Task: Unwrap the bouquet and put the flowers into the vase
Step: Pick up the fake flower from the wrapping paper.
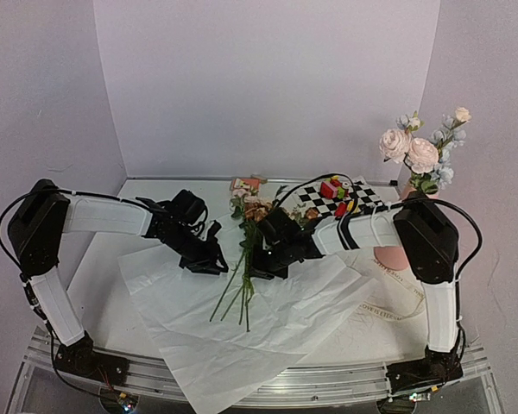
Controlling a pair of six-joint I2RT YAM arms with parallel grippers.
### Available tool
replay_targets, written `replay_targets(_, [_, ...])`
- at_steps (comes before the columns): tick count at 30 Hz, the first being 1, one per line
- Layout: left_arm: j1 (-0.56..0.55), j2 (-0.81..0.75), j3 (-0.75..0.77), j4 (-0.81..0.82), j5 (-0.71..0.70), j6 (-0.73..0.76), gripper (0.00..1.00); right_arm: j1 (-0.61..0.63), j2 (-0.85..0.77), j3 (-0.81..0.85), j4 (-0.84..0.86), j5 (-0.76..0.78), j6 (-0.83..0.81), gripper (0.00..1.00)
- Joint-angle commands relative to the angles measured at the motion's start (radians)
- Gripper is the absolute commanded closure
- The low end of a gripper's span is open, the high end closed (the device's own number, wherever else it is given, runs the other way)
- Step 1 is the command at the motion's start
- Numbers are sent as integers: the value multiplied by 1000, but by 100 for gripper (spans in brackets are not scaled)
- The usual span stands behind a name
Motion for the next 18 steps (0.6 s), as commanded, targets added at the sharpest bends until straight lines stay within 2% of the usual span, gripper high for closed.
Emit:
replay_targets(1, [0, -36, 8, 12, 23, -2, 73, 5, -129, -40, -6, 38, -2, 100])
replay_targets(7, [-1, -20, 59, 13, 30, 38, 70, 5, -298, -157, -9, 68, 0, 100])
replay_targets(14, [-1, -4, 86, 15, 26, 53, 64, 5, -394, -248, -45, 100, 16, 99])
replay_targets(16, [-1, -5, 77, 18, 23, 60, 61, 5, -391, -258, -68, 106, 7, 91])
replay_targets(18, [-1, -2, 68, 21, 20, 68, 59, 4, -364, -253, -87, 99, -17, 76])
